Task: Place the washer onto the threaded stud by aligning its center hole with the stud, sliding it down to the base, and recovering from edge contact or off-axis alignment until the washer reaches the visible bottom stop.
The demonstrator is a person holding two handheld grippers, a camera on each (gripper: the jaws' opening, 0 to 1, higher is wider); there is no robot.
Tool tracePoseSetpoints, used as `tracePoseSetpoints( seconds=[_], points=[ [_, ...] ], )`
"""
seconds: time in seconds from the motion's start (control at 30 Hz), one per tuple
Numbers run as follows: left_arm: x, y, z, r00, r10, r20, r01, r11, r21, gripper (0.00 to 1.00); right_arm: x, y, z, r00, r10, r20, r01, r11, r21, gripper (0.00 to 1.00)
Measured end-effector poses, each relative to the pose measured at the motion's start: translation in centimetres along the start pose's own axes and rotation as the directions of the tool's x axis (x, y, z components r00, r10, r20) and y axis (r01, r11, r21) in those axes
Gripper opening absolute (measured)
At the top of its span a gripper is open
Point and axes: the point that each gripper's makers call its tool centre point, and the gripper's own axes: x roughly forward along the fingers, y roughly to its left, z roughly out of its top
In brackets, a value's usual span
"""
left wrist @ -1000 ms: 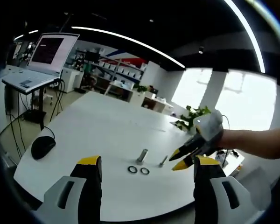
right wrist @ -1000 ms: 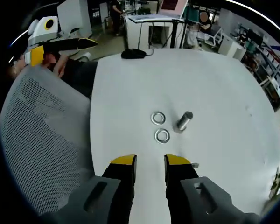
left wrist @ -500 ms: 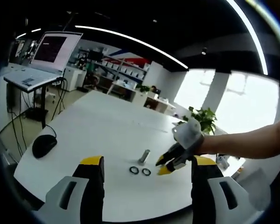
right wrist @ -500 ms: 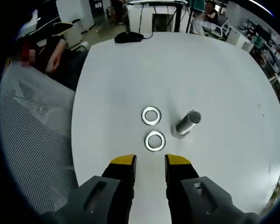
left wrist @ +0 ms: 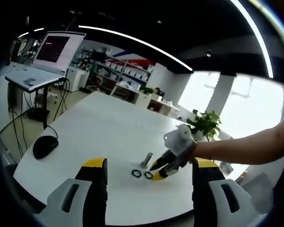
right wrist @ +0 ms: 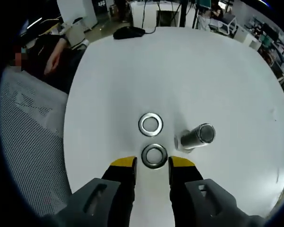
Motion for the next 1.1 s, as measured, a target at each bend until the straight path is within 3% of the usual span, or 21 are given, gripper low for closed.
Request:
tracePoseSetpoints(
  seconds=[0.07, 0.13, 0.57, 0.77, 1.1],
  points=[
    [0.0, 0.1, -0.1, 1.000, 0.003, -0.004, -0.003, 1.000, 0.001, 0.72, 0.1, -0.3, 0.1, 1.000, -0.016, 0.005, 0.016, 0.998, -0.053, 0.27],
    [0.0, 0.1, -0.1, 1.000, 0.004, -0.004, -0.004, 1.000, -0.001, 0.72, 0.1, -0.3, 0.1, 1.000, -0.008, 0.003, 0.008, 1.000, -0.017, 0.27],
    [0.1, 0.4, 0.0, 1.000, 0.014, 0.000, -0.014, 1.000, -0.006, 0.71, -0.1, -0.4, 0.2, 1.000, -0.003, 0.003, 0.003, 0.999, -0.049, 0.23],
    [0.1, 0.3, -0.1, 1.000, 0.010, -0.008, -0.010, 1.000, -0.002, 0.71, -1.3, 0.0, 1.0, 0.999, 0.008, 0.035, -0.007, 0.999, -0.043, 0.23],
    [0.2, 0.2, -0.3, 1.000, 0.003, -0.013, -0.003, 1.000, 0.005, 0.71, -3.3, -0.4, 1.5, 0.999, 0.003, 0.036, -0.001, 0.999, -0.049, 0.23]
  ],
)
